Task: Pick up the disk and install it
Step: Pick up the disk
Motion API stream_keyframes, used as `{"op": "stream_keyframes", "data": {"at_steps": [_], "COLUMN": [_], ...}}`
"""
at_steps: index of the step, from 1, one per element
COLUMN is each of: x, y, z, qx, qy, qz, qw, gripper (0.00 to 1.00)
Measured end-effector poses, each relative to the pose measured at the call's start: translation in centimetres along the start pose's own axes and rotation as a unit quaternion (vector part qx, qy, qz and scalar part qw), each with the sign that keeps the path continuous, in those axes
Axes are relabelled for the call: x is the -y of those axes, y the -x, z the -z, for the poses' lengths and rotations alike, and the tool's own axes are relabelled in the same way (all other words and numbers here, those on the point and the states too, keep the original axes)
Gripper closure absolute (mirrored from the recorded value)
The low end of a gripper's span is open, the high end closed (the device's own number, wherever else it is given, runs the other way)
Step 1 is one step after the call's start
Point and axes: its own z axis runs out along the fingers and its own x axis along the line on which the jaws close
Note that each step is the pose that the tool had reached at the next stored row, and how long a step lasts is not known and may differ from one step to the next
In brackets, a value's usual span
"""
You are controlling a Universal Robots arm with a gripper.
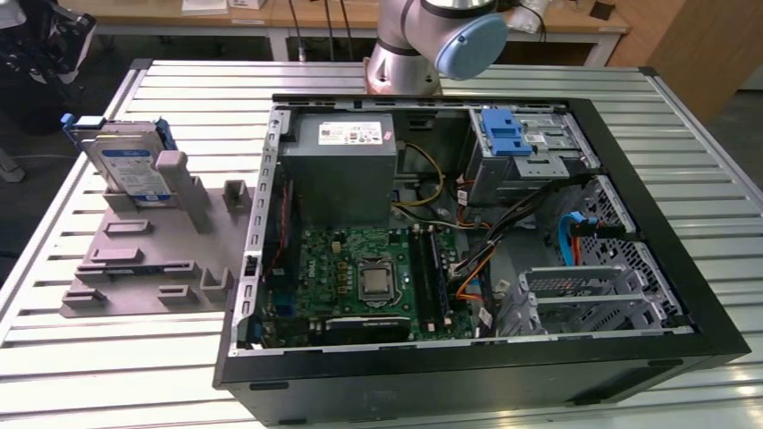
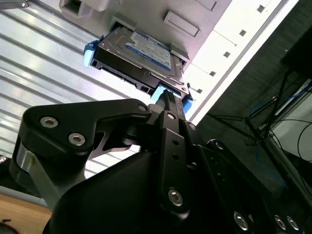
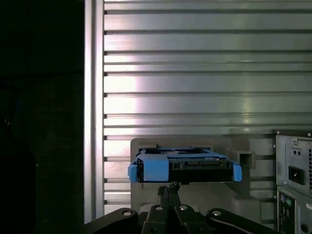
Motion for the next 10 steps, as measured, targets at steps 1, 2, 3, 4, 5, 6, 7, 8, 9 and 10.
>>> {"op": "stream_keyframes", "data": {"at_steps": [1, 2, 3, 4, 5, 6, 7, 8, 9, 10], "x": [0.0, 0.0, 0.0, 0.0, 0.0, 0.0, 0.0, 0.0, 0.0, 0.0], "y": [0.0, 0.0, 0.0, 0.0, 0.0, 0.0, 0.0, 0.0, 0.0, 0.0], "z": [0.0, 0.0, 0.0, 0.0, 0.0, 0.0, 0.0, 0.0, 0.0, 0.0], "qx": [-0.0002, -0.0004, -0.0005, -0.0007, -0.0009, -0.0011, -0.0012, -0.0014, -0.0015, -0.0016], "qy": [0.0, 0.0, 0.0, 0.0, 0.0, 0.0, 0.0001, 0.0, 0.0001, 0.0001], "qz": [0.005, 0.009, 0.013, 0.017, 0.021, 0.025, 0.029, 0.032, 0.035, 0.038], "qw": [1.0, 1.0, 0.9999, 0.9998, 0.9998, 0.9997, 0.9996, 0.9995, 0.9994, 0.9993], "gripper": [0.89, 0.89, 0.89, 0.89, 0.89, 0.89, 0.89, 0.89, 0.89, 0.89]}}
